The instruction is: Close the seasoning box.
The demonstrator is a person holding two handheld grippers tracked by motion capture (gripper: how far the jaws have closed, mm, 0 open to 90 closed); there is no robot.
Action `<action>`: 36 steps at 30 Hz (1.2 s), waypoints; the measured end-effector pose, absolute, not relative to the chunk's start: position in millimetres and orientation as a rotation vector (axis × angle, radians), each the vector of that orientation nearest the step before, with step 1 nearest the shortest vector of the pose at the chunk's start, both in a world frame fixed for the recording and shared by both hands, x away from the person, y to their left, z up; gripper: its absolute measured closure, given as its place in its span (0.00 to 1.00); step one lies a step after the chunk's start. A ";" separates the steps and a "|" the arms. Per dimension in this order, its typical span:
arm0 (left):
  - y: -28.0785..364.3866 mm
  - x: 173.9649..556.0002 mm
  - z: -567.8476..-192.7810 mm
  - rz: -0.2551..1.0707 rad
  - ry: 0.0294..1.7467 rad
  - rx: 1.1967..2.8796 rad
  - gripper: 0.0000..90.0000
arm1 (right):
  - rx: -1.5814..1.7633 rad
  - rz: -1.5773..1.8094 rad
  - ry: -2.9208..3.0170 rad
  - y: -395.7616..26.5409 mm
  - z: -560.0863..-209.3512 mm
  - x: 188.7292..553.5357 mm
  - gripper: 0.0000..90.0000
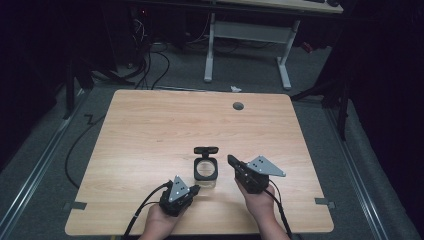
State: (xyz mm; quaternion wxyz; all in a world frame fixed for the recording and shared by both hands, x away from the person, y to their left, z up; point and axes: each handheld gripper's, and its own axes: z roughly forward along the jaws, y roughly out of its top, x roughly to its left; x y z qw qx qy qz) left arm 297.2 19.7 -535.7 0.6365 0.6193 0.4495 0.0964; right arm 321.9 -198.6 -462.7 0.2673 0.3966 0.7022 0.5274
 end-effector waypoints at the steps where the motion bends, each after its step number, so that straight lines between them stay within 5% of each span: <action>1: 19.7 297.7 -535.5 0.218 1.029 1.410 0.97 | 1.068 1.428 1.891 -198.6 -461.1 323.3 1.00; 19: 18.4 298.2 -535.8 0.239 1.035 1.401 1.00 | 1.020 1.484 1.843 -178.1 -424.4 353.0 1.00; 36: 18.0 299.3 -536.0 0.228 1.038 1.414 1.00 | 1.011 1.462 1.920 -163.0 -437.5 355.1 1.00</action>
